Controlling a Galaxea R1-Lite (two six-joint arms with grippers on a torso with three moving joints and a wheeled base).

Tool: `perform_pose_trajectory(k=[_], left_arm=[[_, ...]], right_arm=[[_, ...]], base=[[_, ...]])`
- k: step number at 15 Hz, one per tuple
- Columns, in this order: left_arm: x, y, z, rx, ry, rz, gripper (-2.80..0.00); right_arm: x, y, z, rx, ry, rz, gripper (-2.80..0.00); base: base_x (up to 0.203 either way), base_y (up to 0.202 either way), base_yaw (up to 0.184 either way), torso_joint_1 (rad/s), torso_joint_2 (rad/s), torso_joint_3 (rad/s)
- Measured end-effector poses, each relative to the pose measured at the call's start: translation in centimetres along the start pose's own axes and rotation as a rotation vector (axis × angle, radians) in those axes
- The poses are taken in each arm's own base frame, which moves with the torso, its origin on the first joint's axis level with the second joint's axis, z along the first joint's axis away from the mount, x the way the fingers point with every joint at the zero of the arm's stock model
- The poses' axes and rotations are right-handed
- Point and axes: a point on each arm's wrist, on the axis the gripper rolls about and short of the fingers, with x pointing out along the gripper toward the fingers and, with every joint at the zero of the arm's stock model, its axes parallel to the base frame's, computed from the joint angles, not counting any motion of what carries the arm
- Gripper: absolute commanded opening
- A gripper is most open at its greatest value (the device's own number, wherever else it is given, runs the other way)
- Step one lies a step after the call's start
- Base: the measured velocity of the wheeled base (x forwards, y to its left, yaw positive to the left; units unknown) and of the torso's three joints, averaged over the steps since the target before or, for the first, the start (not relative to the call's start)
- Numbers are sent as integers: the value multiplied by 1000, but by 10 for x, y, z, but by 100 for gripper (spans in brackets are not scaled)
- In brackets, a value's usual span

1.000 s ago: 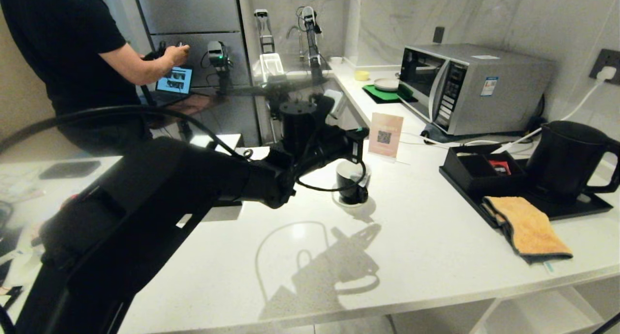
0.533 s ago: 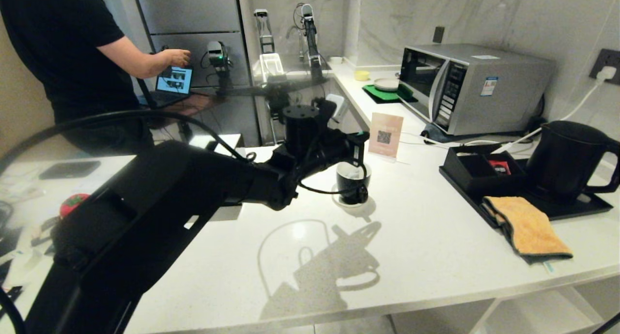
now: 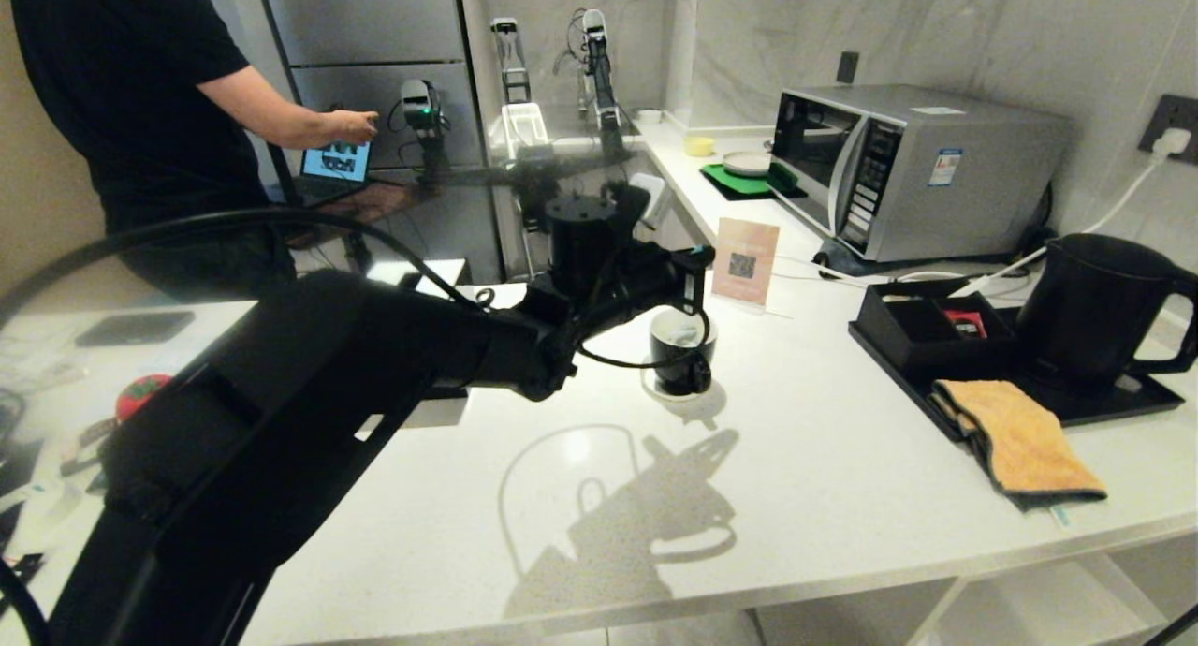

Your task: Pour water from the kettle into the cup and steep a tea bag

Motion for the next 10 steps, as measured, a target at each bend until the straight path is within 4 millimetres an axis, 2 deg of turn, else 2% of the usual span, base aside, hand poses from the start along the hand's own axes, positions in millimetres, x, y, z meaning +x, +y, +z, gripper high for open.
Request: perform_pose_trajectory(k=[4, 8, 10], left_arm=[[2, 1, 13, 6, -21, 1, -280], [7, 1, 41, 18, -65, -3, -280], [10, 1, 48, 21, -76, -3, -280]], right_arm=[[0, 0, 0, 0, 0, 0, -280], [0, 0, 0, 0, 0, 0, -280], [0, 0, 0, 0, 0, 0, -280]], base=[[0, 0, 0, 0, 0, 0], [0, 0, 0, 0, 0, 0], [0, 0, 0, 0, 0, 0]])
